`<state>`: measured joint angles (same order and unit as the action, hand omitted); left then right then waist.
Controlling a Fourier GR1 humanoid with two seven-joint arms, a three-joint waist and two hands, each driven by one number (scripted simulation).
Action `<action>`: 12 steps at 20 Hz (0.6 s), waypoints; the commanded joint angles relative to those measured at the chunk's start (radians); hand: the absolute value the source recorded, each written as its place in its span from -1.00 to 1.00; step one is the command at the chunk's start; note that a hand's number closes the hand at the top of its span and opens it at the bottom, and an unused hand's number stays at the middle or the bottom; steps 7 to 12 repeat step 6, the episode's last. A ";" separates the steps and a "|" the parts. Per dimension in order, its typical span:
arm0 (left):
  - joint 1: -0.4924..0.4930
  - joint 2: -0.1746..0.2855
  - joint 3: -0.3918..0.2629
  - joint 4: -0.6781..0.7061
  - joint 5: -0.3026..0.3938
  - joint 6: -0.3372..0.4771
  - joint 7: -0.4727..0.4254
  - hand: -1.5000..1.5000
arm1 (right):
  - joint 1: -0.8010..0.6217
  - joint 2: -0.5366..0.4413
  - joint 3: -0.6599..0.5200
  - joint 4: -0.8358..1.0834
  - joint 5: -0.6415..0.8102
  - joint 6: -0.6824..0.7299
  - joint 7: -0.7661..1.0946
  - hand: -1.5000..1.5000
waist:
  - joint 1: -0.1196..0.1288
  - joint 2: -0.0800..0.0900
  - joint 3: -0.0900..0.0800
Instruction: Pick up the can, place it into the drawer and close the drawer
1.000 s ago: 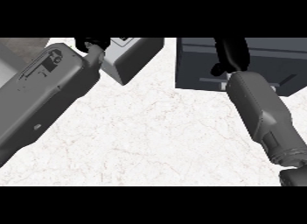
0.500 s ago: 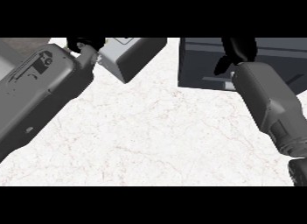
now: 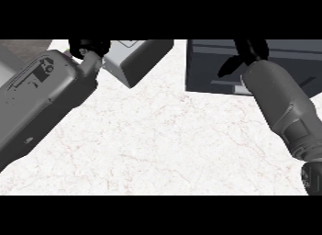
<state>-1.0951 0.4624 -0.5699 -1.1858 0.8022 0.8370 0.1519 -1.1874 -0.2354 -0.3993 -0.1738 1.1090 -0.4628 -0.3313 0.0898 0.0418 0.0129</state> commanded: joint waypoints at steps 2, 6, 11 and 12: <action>0.034 0.002 -0.012 -0.039 -0.006 0.013 0.010 -1.00 | -0.068 0.063 -0.179 -0.028 -0.197 0.053 -0.029 -1.00 | 0.031 -0.013 -0.007; 0.052 0.024 -0.008 -0.069 -0.014 0.003 0.014 -1.00 | -0.069 0.030 -0.214 -0.028 -0.231 0.090 -0.092 -1.00 | 0.029 -0.007 -0.009; 0.052 0.024 -0.008 -0.069 -0.014 0.003 0.014 -1.00 | -0.069 0.030 -0.214 -0.028 -0.231 0.090 -0.092 -1.00 | 0.029 -0.007 -0.009; 0.052 0.024 -0.008 -0.069 -0.014 0.003 0.014 -1.00 | -0.069 0.030 -0.214 -0.028 -0.231 0.090 -0.092 -1.00 | 0.029 -0.007 -0.009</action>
